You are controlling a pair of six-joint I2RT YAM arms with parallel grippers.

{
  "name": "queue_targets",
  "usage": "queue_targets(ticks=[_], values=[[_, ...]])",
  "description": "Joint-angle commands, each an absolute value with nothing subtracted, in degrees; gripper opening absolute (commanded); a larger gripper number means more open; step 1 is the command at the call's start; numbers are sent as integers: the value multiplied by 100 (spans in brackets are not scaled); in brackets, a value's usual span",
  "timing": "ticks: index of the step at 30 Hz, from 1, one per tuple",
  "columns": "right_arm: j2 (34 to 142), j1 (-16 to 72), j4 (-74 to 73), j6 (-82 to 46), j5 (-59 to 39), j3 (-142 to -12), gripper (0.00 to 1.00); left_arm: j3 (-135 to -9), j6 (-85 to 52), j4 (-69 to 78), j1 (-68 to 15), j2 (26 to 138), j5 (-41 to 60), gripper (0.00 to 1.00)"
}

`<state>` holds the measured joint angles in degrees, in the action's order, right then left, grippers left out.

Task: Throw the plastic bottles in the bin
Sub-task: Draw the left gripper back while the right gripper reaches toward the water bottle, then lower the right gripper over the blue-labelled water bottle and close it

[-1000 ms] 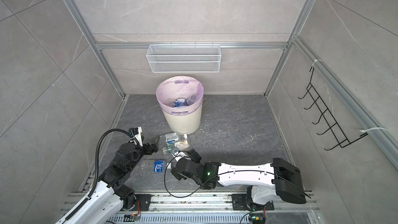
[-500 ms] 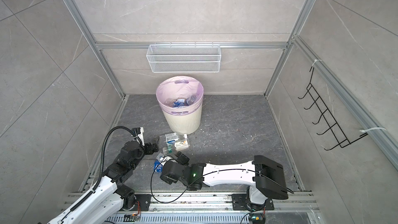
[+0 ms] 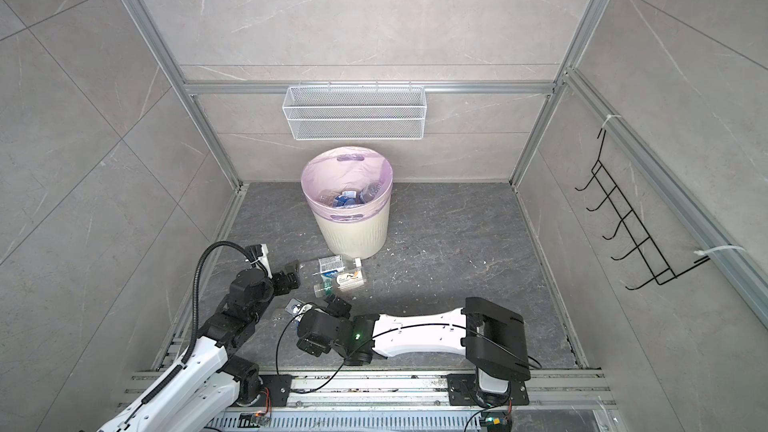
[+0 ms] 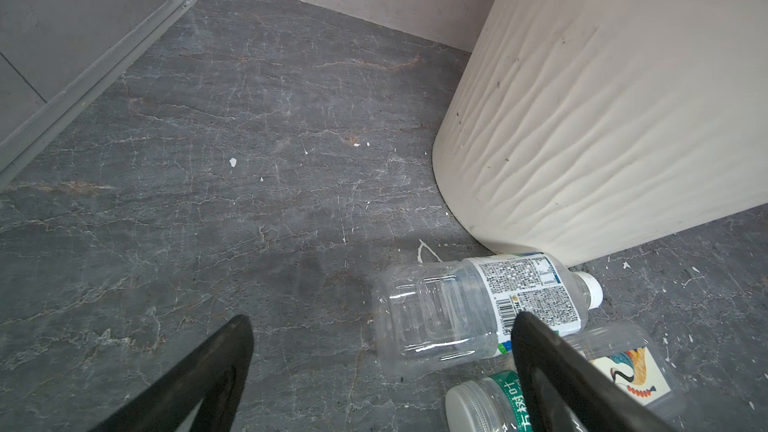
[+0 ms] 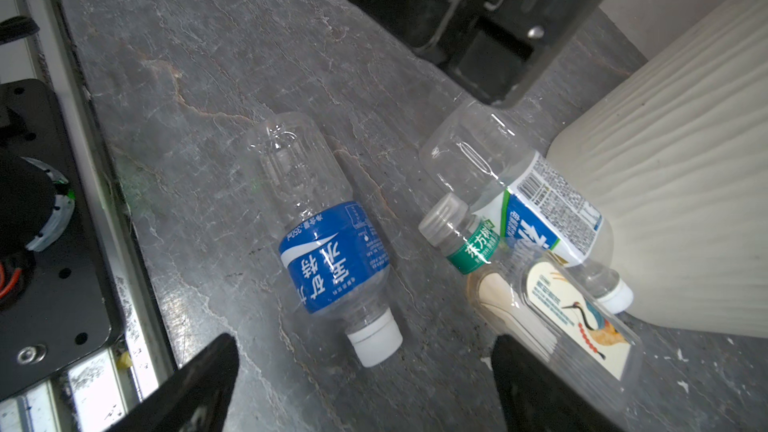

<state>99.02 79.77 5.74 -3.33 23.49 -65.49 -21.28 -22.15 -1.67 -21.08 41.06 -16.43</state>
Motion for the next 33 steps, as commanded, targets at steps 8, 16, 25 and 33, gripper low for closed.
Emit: queue_targets(ticks=[8,16,25,33], values=[[10251,8009,466,-55,2217,-6906,98,-2145,-2396,-53,-1933,4171,-1679,98],[10559,7992,442,176,2237,-7199,98,-2140,-2509,38,-1763,4409,-1530,97],[11014,7928,382,358,2114,-7604,98,-2149,-2679,164,-1584,4672,-1363,96],[11352,7842,384,491,1978,-7950,98,-2107,-2916,237,-1326,4842,-1170,96]])
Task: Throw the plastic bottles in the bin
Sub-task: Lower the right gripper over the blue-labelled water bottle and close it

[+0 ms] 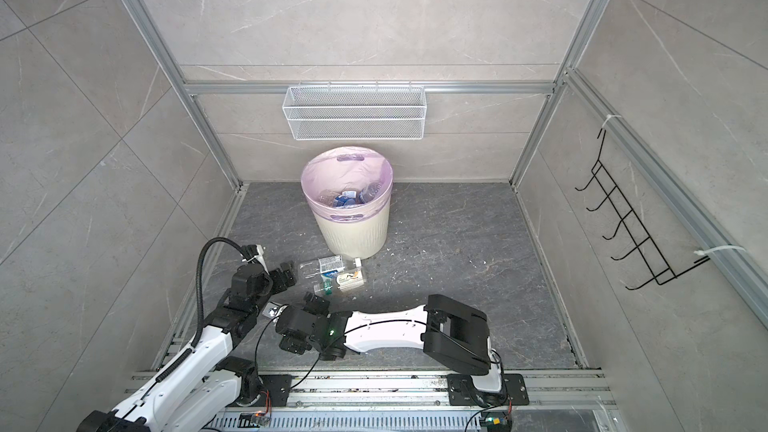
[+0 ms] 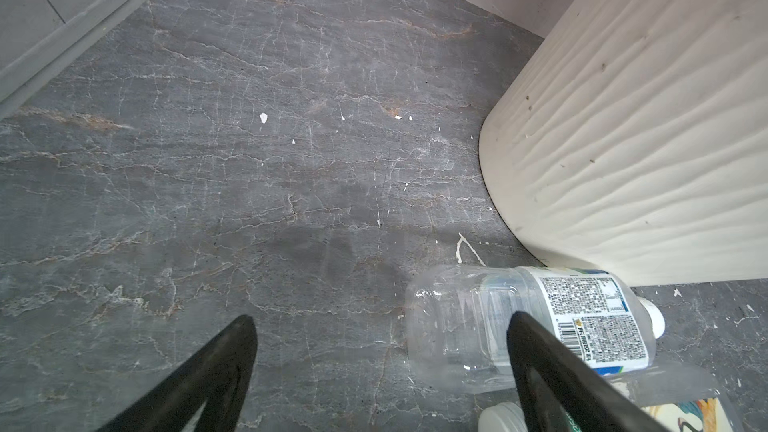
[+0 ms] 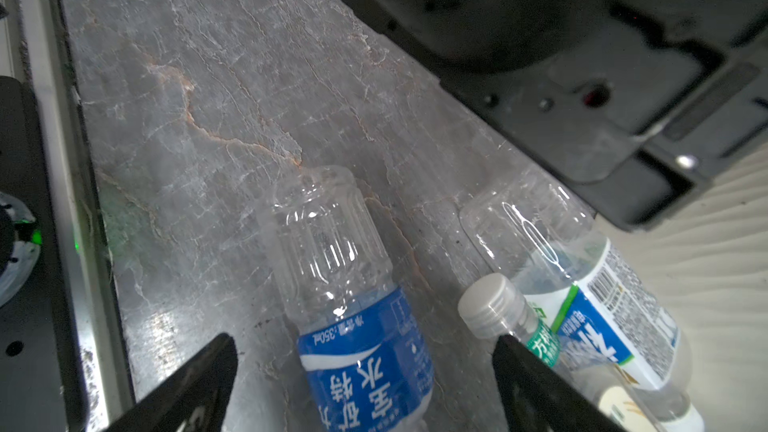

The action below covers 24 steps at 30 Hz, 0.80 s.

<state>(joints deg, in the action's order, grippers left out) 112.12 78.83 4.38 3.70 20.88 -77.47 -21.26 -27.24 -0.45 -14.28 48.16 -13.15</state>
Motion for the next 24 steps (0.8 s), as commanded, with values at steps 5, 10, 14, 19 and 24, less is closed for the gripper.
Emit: queue_targets(ticks=[5,10,14,19,24], values=[[11503,7817,421,550,1934,-8095,98,-2076,-3022,322,-1175,4942,-997,95],[11613,7789,447,593,1903,-8188,97,-2061,-3126,441,-1007,5088,-739,95],[11713,7754,457,622,1838,-8274,95,-2052,-3173,531,-925,5200,-612,95],[11862,7726,431,674,1828,-8378,94,-2073,-3156,562,-905,5278,-502,95],[12030,7690,483,688,1767,-8512,94,-2075,-3170,597,-896,5326,-468,95]])
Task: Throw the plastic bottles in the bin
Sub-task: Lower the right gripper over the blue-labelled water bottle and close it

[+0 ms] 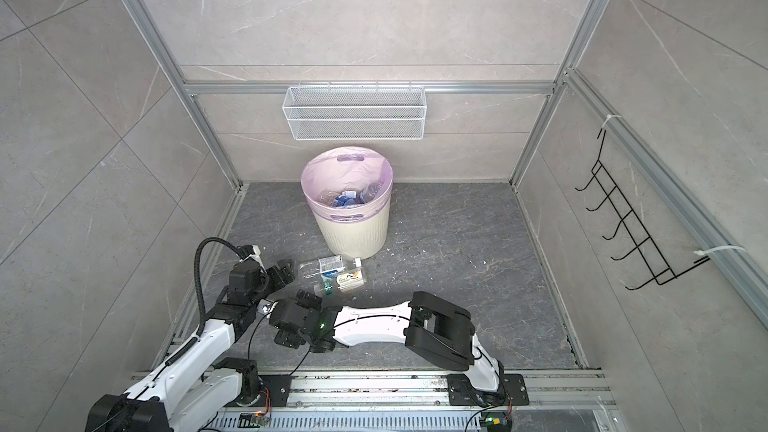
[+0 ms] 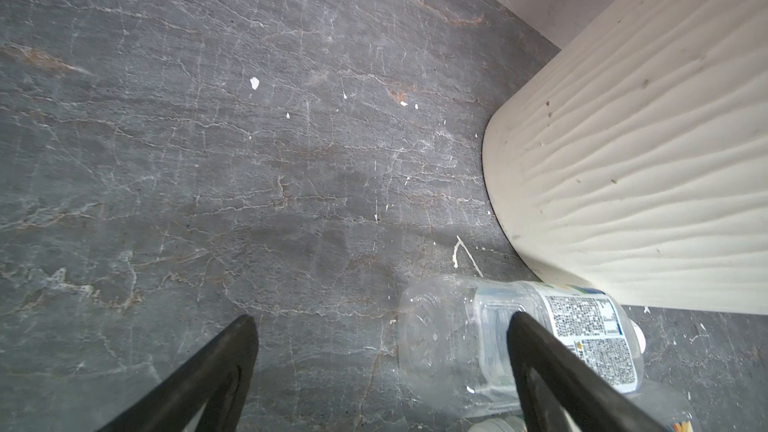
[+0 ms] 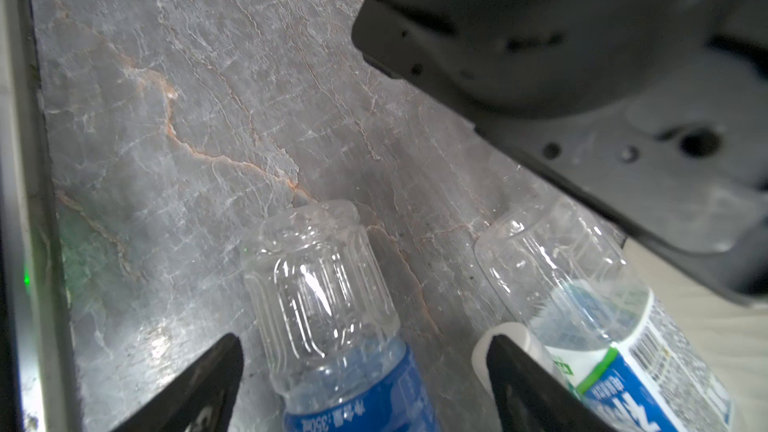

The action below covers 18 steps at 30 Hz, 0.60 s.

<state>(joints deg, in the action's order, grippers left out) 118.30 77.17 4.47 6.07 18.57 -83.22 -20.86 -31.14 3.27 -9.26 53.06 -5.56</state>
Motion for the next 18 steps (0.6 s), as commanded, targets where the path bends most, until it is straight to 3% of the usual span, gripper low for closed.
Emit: queue_targets(ticks=[1,18], values=[[12057,7689,483,690,1760,-8523,94,-2074,-3173,605,-888,5335,-466,96],[12381,7673,728,602,1539,-8701,89,-2083,-3235,702,-835,5508,-352,95]])
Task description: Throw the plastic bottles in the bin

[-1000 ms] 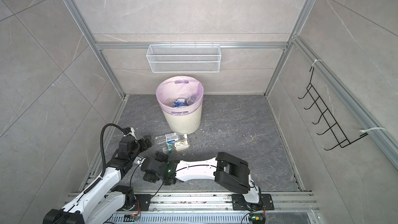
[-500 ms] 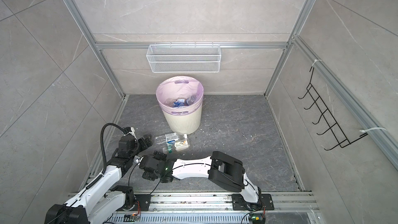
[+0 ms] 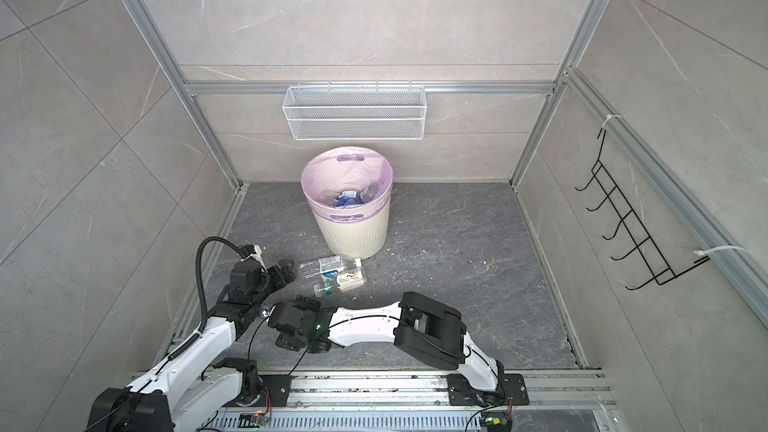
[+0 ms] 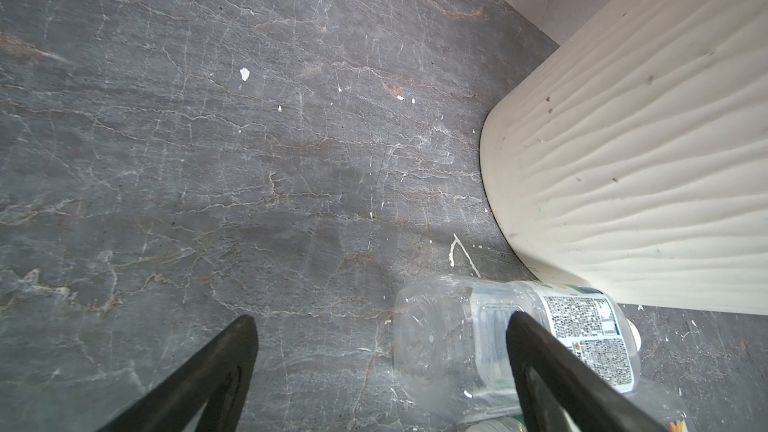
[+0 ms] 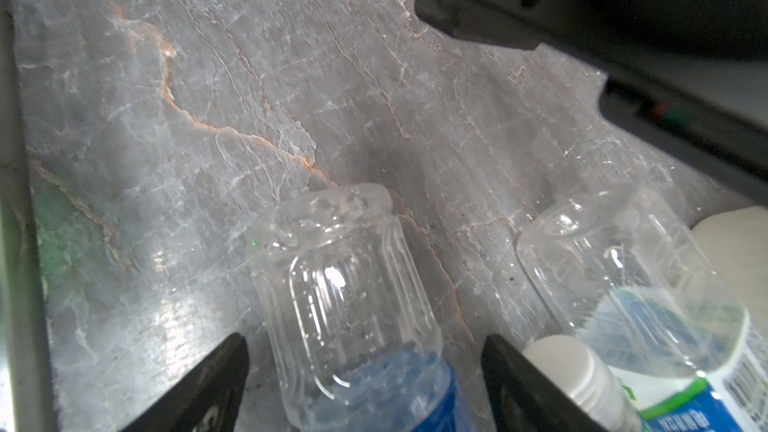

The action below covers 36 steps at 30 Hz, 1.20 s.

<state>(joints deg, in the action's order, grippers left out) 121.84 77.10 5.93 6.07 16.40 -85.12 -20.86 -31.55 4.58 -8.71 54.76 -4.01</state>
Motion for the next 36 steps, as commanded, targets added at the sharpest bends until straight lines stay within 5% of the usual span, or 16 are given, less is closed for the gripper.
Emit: queue_targets(ticks=[1,13,36], values=[[12411,7679,750,592,1526,-8726,89,-2078,-3234,696,-826,5502,-352,95],[12761,7664,1065,578,1469,-9068,83,-2083,-3267,742,-791,5532,-292,95],[12313,7651,1231,528,1608,-8344,44,-2030,-3202,870,-791,5477,-118,96]])
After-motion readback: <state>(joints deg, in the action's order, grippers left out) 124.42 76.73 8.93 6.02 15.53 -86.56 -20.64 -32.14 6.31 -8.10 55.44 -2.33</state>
